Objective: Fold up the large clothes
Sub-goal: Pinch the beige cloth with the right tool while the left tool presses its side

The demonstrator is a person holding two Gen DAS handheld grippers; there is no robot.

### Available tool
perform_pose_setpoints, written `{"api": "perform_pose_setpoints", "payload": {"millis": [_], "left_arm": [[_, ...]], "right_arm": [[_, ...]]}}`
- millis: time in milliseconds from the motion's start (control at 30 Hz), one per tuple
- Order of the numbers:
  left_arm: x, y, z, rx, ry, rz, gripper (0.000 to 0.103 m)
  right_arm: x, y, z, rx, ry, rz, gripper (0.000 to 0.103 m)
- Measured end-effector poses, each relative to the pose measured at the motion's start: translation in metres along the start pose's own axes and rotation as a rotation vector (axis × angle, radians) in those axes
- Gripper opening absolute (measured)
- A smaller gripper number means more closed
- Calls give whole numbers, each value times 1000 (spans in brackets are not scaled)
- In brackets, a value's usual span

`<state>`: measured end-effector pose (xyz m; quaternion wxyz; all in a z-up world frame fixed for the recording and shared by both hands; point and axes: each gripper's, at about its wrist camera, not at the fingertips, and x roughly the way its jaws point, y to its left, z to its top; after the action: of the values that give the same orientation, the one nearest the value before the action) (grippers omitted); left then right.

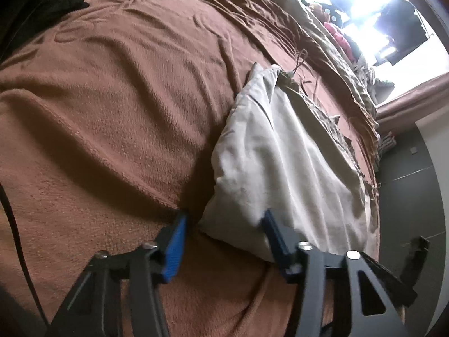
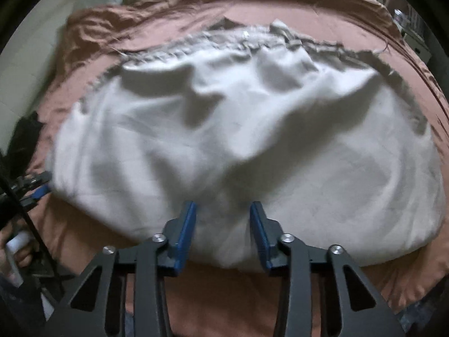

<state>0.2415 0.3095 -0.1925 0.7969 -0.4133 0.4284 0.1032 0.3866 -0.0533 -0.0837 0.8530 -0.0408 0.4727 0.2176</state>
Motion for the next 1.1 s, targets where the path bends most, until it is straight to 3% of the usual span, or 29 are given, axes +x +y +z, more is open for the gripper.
{"api": "perform_pose_setpoints", "payload": {"millis": [67, 333, 800, 967, 1100], "left_arm": [[1, 1, 1, -1, -3, -1, 48], [-1, 8, -1, -61, -18, -18, 47], [-3, 17, -6, -191, -10, -34, 47], [-5, 18, -5, -255, 10, -57, 53], [-4, 24, -5, -304, 46, -77, 54]], "right_arm": [[14, -2, 12, 3, 39, -22, 31], [63, -8, 67, 32, 33, -73, 16], [137, -17, 155, 60, 41, -130, 16], [130, -19, 161, 96, 37, -78, 16], [103, -20, 144, 105, 8, -24, 16]]}}
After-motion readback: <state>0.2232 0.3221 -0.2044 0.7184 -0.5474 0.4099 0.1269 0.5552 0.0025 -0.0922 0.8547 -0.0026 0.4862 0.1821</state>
